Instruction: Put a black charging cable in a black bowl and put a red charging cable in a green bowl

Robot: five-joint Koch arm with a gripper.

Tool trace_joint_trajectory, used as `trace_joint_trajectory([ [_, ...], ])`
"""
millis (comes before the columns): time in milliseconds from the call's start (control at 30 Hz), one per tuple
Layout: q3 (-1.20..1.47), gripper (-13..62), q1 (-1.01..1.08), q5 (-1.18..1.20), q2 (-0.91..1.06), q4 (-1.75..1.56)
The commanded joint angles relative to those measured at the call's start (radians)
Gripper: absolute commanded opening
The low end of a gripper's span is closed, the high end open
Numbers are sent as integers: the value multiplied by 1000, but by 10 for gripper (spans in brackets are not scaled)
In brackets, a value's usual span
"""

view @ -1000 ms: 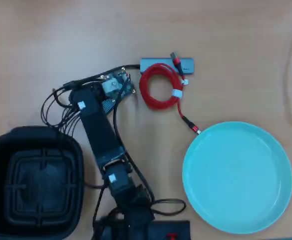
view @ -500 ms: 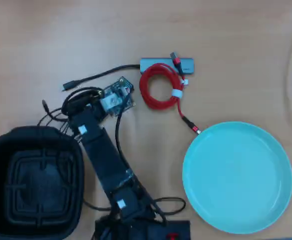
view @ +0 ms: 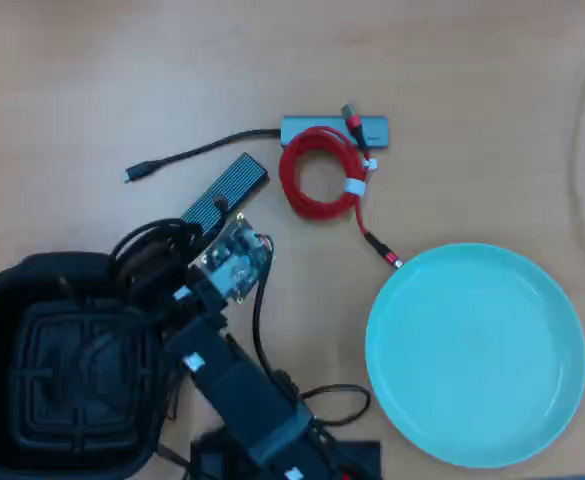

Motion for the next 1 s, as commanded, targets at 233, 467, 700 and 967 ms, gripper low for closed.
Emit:
trace_joint_trajectory([
  [233, 31, -61, -236, 15, 95, -120],
  [467, 49, -61, -480, 5, 92, -178],
  [700, 130, -61, -588, 5, 87, -285],
  [967, 242, -61, -630, 5, 87, -407],
])
